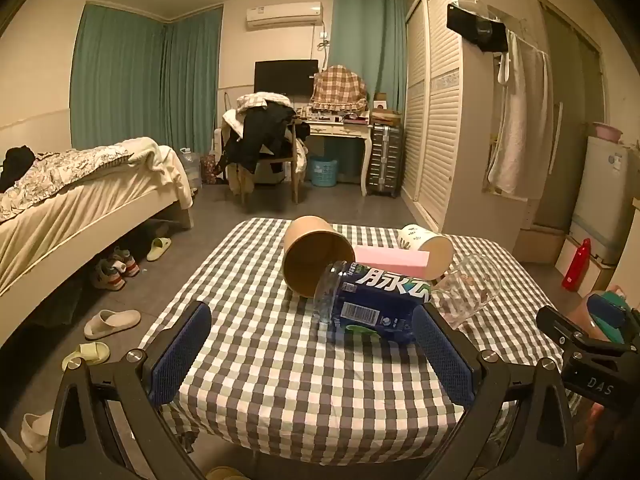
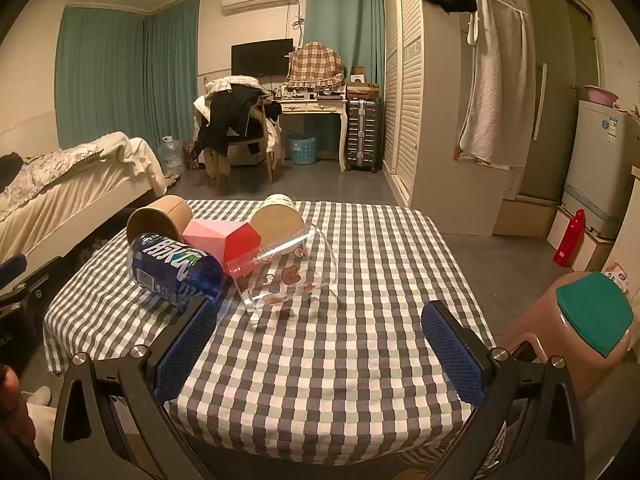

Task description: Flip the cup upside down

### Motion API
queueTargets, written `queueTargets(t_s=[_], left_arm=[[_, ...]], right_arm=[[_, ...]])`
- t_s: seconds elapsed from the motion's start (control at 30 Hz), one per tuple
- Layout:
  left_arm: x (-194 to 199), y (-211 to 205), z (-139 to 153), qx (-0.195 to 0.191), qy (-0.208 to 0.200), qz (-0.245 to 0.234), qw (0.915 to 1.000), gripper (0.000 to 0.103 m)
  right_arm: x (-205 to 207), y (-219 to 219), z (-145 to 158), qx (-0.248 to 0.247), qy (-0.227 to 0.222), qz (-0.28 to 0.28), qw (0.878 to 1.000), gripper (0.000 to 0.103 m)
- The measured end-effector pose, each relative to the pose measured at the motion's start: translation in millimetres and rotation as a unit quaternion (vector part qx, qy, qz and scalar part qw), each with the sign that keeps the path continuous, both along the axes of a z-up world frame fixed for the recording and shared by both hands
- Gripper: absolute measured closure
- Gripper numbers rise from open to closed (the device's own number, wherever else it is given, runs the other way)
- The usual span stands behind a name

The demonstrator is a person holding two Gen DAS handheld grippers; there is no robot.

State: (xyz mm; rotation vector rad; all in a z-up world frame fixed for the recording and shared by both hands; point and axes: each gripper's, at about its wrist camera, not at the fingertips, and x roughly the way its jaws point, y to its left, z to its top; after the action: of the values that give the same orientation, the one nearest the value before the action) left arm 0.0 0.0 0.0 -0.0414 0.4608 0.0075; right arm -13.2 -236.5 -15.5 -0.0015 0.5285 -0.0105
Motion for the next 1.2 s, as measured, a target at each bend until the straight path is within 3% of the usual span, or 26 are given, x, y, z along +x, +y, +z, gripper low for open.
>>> queueTargets(t_s=[1.2], left_arm=[[0.9, 4.9, -8.1, 0.003, 0.005, 0.001, 1.0, 0.0]], right_arm=[[3.4, 8.4, -5.0, -0.002, 0.01, 0.009, 1.0, 0.0]])
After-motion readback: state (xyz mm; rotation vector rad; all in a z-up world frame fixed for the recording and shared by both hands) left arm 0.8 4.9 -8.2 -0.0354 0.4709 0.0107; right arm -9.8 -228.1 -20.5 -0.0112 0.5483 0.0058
